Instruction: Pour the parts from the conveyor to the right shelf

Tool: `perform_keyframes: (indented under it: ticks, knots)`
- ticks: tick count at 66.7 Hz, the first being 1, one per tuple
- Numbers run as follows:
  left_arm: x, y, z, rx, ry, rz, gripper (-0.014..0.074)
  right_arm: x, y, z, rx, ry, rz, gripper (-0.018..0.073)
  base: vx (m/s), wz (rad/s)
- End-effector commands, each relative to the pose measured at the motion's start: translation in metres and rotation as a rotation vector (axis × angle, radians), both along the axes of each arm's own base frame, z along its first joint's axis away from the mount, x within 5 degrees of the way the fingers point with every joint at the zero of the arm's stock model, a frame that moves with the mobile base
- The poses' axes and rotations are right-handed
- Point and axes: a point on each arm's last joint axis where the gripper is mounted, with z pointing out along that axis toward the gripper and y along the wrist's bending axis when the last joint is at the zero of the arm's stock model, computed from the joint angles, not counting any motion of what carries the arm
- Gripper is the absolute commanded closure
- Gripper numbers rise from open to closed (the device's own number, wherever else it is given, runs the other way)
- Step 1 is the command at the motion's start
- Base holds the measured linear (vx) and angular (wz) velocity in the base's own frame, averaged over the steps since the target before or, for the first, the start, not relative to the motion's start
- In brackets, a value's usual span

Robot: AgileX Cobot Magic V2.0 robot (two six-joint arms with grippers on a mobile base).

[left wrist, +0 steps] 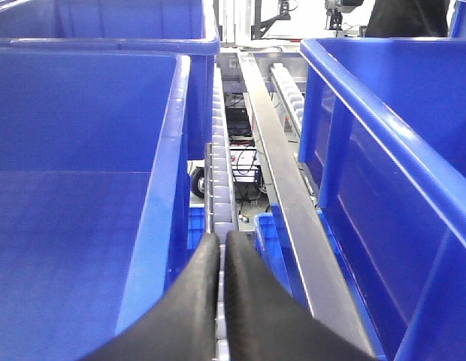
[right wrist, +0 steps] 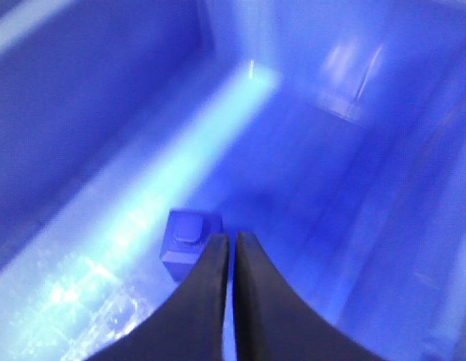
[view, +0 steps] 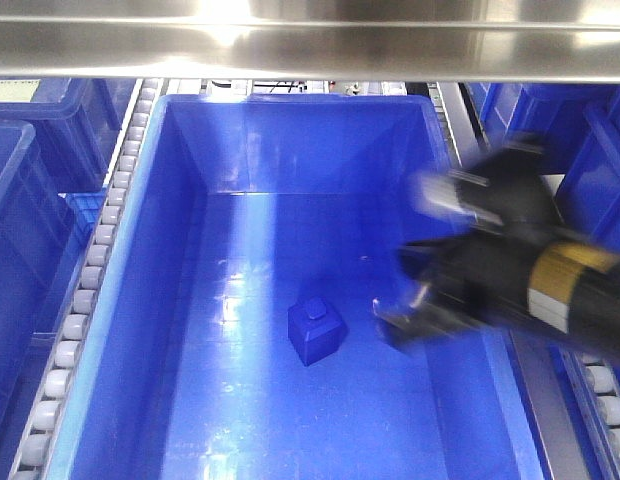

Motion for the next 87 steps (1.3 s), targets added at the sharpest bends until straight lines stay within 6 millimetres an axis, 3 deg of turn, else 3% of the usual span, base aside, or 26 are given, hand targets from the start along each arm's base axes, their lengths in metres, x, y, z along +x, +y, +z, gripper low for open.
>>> perform_keyframes:
  ticks: [1,22,39,53,70,87]
  knots:
    - [0.001,-0.001,0.013,-0.018,-0.08,-0.008,0.0602,-0.016,-0.011,0.021,0.097,-0.167,0.03,0.0568,0.0,0.0]
    - [0.001,-0.001,0.013,-0.018,-0.08,-0.008,0.0602,-0.059,-0.041,0.007,0.194,-0.289,0.055,0.0568,0.0,0.0]
    - [0.001,-0.001,0.013,-0.018,-0.08,-0.008,0.0602,-0.057,-0.042,-0.01,0.125,-0.19,0.032,0.0568,0.0,0.0]
    - [0.001,-0.001,0.013,-0.018,-0.08,-0.008,0.0602,-0.064,-0.045,-0.007,0.235,-0.205,0.025,0.0568,0.0,0.0]
    - [0.001,-0.001,0.013,-0.018,-0.08,-0.008,0.0602,-0.072,-0.076,-0.026,0.329,-0.403,-0.139,0.0568,0.0,0.0]
    - [0.001,-0.001,0.013,-0.018,-0.08,-0.008,0.0602,-0.092,-0.108,-0.065,0.291,-0.478,-0.39,0.0568,0.0,0.0]
